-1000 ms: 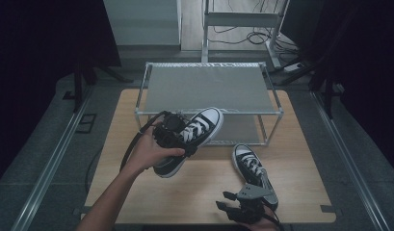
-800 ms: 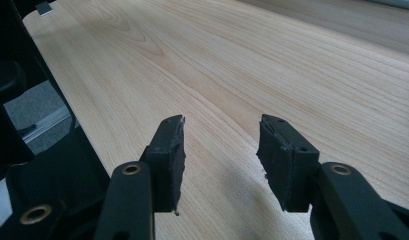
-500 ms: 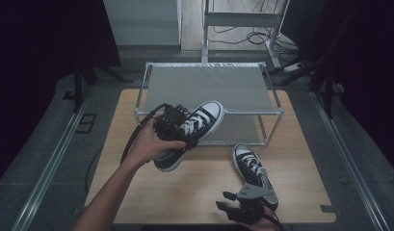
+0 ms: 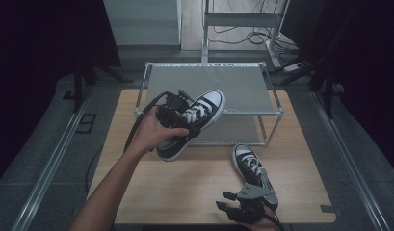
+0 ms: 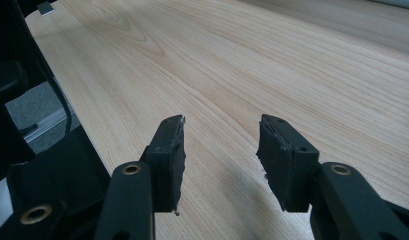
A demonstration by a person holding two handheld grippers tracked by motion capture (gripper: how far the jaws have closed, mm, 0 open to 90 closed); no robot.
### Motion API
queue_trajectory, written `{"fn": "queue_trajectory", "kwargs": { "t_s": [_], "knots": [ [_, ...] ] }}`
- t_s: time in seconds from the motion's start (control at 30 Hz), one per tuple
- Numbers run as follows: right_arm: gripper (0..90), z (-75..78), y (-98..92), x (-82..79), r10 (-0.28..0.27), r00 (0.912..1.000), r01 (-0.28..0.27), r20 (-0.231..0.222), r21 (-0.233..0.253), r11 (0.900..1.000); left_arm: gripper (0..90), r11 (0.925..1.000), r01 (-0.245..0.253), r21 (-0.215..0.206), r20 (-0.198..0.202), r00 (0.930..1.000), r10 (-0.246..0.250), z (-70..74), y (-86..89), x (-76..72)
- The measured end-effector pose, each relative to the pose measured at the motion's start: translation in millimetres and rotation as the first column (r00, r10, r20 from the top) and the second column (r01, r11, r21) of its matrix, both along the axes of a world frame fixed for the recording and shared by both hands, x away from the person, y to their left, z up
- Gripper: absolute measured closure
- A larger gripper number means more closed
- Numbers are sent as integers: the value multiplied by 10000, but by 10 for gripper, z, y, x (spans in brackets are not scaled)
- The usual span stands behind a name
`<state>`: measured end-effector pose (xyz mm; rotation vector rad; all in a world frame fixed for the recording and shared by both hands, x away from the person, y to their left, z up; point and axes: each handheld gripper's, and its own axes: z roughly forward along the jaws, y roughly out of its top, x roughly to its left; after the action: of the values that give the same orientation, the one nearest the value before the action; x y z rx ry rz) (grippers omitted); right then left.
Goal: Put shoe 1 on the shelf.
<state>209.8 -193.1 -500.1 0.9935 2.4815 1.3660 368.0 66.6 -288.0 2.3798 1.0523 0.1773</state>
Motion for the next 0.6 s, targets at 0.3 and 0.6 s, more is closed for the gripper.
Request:
{"fn": "queue_trajectory", "kwargs": {
  "t_s": [0.3, 0.6],
  "knots": [
    [535, 4, -5, -1, 6, 10000, -6, 24, 44, 10000, 162, 10000, -54, -44, -16, 10000, 54, 123, -87, 161],
    [535, 8, -5, 2, 7, 10000, -7, -18, 112, 9999, 162, 9997, -256, -38, -210, 9995, 255, 199, -212, 400]
  ]
}}
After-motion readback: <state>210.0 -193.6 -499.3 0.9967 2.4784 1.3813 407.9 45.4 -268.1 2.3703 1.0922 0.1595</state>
